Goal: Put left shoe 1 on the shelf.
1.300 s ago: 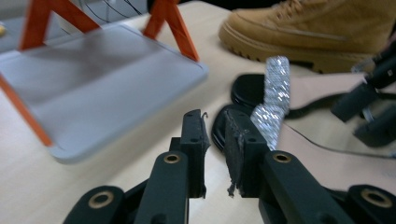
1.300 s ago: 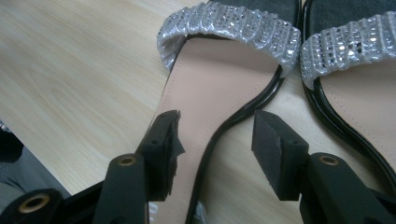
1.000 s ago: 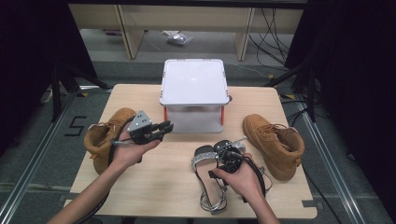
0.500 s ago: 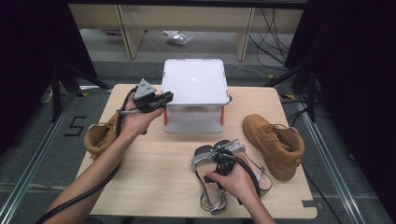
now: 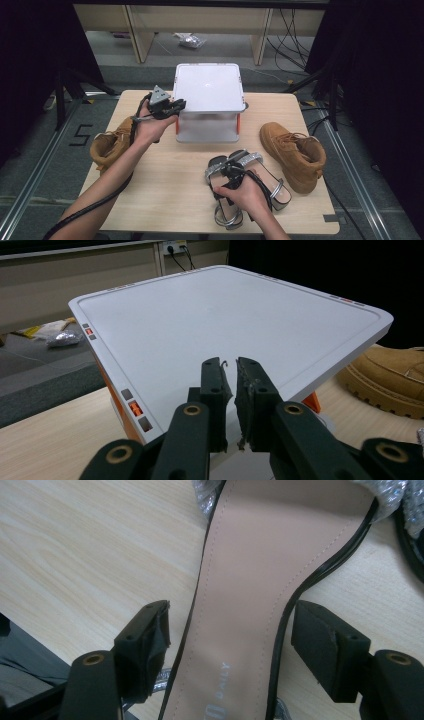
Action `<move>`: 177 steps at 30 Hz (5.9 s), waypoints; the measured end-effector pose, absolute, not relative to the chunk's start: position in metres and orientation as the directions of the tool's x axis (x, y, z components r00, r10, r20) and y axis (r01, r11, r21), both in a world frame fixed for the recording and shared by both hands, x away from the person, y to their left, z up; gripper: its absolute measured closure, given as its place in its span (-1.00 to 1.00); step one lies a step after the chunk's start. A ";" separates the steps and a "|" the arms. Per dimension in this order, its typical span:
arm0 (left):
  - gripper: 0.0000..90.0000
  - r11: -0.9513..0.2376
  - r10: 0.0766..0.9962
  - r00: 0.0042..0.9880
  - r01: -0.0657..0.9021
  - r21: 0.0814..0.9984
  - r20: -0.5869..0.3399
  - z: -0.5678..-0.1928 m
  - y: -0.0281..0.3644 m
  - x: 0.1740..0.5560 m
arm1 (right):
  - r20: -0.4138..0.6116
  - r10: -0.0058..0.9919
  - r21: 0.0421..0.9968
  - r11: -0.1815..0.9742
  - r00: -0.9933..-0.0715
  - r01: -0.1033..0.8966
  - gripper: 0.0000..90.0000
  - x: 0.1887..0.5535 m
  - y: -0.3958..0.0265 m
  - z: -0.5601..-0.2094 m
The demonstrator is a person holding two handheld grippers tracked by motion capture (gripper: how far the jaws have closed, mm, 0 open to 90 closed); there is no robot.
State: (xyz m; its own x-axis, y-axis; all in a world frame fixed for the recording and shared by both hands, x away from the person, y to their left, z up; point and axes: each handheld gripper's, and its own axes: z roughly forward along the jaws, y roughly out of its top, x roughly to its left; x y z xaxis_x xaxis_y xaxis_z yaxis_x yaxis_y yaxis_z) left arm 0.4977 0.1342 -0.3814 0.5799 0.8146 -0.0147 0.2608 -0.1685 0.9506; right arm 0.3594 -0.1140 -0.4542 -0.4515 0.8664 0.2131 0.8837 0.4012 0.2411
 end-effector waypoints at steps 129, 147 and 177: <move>0.99 -0.172 0.819 0.572 0.326 0.930 -0.049 -0.388 0.135 0.504 | 0.087 0.904 0.330 0.371 -0.420 0.868 -0.05 0.485 -0.023 -0.470; 0.99 -0.172 0.818 0.573 0.328 0.929 -0.051 -0.388 0.135 0.505 | 0.152 0.908 0.414 0.301 -0.391 0.859 0.19 0.462 -0.037 -0.429; 0.99 -0.175 0.818 0.573 0.328 0.928 -0.048 -0.387 0.135 0.505 | 0.110 0.902 0.358 0.356 -0.418 0.863 1.00 0.426 -0.091 -0.414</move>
State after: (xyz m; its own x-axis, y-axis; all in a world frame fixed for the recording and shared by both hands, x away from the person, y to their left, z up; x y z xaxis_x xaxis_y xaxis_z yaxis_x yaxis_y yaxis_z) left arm 0.5045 0.1351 -0.3873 0.5728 0.8183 -0.0484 0.3284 -0.1749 0.9282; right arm 0.4260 -0.0907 -0.4142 -0.4183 0.9016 0.1104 0.8629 0.3565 0.3581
